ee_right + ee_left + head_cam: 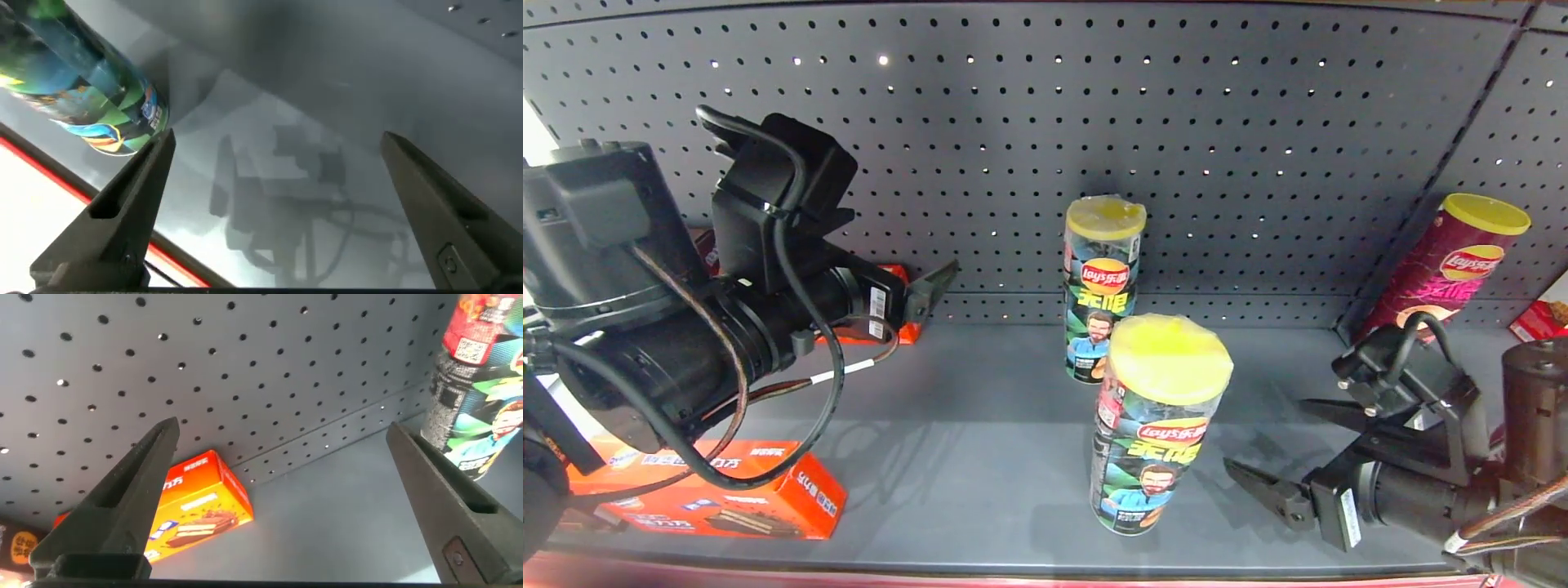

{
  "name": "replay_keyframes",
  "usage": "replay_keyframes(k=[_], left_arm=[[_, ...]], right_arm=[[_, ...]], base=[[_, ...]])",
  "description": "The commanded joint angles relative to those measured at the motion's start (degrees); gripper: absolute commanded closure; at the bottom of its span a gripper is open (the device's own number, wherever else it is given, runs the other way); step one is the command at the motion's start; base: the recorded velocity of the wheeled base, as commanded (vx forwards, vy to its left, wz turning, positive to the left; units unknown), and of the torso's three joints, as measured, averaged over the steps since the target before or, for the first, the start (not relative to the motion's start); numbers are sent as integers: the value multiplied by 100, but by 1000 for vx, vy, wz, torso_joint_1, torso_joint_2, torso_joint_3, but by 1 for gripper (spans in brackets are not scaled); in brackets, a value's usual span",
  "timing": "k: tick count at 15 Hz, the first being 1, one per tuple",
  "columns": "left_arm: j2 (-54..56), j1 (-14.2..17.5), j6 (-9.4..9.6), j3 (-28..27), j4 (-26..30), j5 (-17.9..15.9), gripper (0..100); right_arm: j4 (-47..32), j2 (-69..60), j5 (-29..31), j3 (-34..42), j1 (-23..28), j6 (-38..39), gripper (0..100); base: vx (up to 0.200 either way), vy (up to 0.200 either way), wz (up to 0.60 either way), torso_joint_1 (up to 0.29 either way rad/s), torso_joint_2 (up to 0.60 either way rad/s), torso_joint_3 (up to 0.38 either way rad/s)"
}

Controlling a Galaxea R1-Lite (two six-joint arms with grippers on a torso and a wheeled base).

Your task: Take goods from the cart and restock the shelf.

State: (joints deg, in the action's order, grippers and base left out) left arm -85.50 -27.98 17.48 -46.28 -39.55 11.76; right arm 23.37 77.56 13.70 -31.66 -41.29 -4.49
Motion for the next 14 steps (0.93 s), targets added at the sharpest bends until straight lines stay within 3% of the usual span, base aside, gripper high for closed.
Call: replay_keyframes(k=[1,14], left_arm=[[-36,-6,1,-22,0,1,0],[-142,-6,18,-57,-159,1,0]], right_arm=[[1,260,36,-42,-72,-8,0],[54,1095,115,-719,-441,-8,0]], base=[[0,0,0,0,0,0],[0,0,0,0,0,0]])
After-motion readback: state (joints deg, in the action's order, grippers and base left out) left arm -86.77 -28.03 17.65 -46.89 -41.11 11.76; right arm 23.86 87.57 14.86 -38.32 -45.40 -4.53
